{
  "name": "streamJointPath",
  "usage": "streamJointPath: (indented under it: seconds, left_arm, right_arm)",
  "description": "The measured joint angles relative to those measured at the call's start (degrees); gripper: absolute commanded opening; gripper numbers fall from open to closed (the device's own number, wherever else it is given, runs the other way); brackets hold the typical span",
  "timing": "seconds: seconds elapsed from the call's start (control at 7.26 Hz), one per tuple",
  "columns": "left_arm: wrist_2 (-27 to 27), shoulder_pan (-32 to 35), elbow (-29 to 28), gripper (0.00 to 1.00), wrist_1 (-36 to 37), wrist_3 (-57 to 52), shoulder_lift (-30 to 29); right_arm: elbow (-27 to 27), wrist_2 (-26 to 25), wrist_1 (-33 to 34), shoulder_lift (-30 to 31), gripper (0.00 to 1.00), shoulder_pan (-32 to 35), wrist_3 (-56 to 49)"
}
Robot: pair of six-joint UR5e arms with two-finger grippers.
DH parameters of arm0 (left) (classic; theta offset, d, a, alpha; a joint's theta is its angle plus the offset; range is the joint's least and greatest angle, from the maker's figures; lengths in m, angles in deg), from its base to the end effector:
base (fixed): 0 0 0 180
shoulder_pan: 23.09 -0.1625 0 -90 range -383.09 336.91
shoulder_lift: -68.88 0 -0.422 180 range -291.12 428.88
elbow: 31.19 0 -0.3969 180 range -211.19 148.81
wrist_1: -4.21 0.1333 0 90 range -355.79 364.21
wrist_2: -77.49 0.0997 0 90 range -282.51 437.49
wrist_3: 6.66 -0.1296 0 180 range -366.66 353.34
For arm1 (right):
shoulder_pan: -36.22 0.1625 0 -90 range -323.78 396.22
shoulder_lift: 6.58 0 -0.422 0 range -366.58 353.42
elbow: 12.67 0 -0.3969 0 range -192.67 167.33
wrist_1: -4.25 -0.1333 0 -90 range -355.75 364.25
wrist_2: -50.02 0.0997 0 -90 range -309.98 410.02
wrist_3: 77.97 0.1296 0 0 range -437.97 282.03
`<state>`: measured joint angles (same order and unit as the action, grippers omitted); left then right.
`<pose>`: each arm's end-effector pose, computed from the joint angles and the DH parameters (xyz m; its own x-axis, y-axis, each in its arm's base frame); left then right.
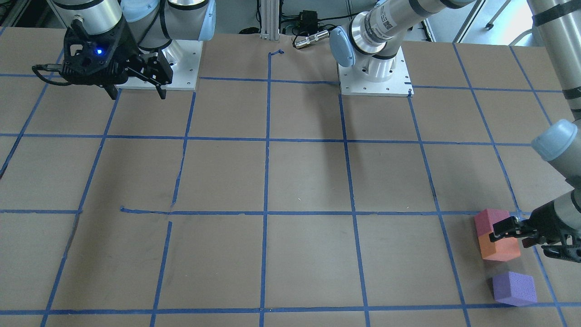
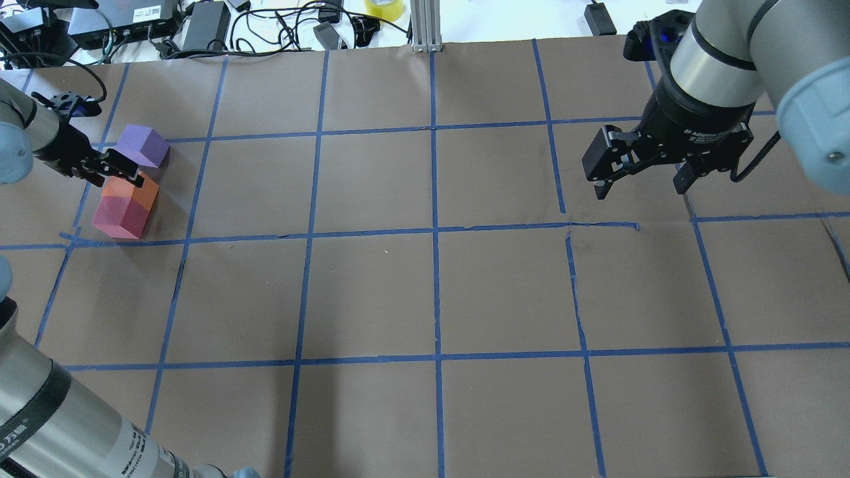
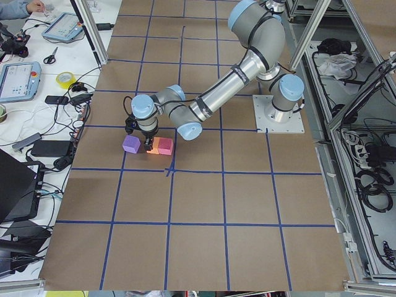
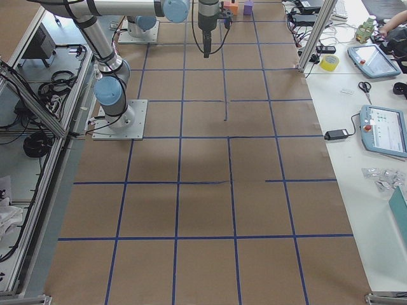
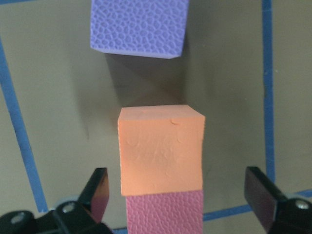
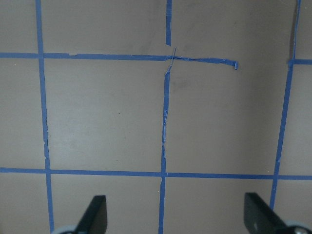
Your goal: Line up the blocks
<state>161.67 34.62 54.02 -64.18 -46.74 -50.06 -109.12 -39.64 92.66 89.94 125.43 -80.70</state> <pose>0.2289 -0.6364 0.2362 -0.9853 0.1342 0.1060 0.1316 0.9908 -0.0313 0.1279 -0.4470 0.4501 -0.9994 -0.0337 -0.0072 -0.0339 0.9991 0.0262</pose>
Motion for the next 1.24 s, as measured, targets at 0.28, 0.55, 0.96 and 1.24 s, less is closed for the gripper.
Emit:
streamJointPath:
  seconds: [0.28,0.55,0.96,1.24]
  left_arm:
    - [3.6,3.0,-1.2,1.00,-11.7,0.5,9.7]
    - [5.6,10.2,-3.3,1.00,-20.6,7.5,18.0]
    - [6.1,25.2,-4.0,1.00,-22.8,19.5,23.5]
    - [6.2,31.9,-3.5,1.00,-22.7,27.8,24.1]
  right_arm:
    - [0.0,-0.4,-0.1,0.0,1.00,0.0,0.0]
    - [0.0,-0.5,-0.1,-0.1,1.00,0.0,0.0]
    - [0.0,-0.6,0.1,-0.1,1.00,0.0,0.0]
    - [-0.1,-0.6,0.1,-0.1,1.00,0.0,0.0]
